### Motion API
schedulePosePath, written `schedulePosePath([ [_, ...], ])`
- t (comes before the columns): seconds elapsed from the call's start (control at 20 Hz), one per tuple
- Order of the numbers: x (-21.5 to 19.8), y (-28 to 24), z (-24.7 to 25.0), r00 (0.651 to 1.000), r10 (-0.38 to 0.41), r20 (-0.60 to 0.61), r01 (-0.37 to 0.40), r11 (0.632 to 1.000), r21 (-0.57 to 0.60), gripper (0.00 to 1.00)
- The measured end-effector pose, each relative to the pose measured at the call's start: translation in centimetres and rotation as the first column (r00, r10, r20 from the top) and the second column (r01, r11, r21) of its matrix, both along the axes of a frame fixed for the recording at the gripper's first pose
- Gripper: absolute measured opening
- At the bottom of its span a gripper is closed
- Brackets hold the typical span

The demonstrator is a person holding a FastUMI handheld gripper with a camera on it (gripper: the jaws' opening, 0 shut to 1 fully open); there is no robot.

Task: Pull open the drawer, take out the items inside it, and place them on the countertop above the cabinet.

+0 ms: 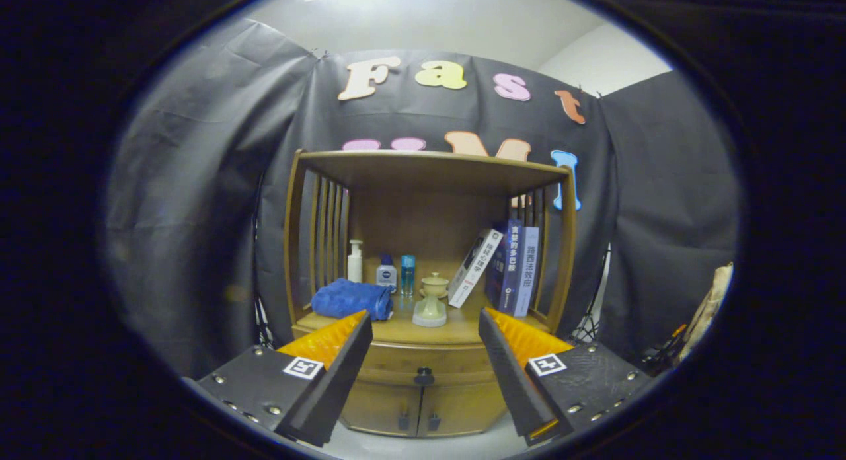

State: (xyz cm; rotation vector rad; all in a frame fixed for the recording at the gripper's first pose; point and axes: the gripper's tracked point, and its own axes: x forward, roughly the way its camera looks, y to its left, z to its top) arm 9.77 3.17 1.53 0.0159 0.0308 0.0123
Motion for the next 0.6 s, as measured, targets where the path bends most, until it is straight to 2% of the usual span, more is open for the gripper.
schedulePosePath([
  [0.15,-2.6,-0.6,1.1,1.000,0.008,-0.024,-0.006,0.997,0.080,0.97],
  [0.4,-5.0,-3.8,3.4,0.999,-0.036,-0.007,0.037,0.999,0.012,0.97],
  [0.6,-6.5,-6.6,5.1,0.998,-0.063,0.028,0.062,0.997,0.036,0.97],
])
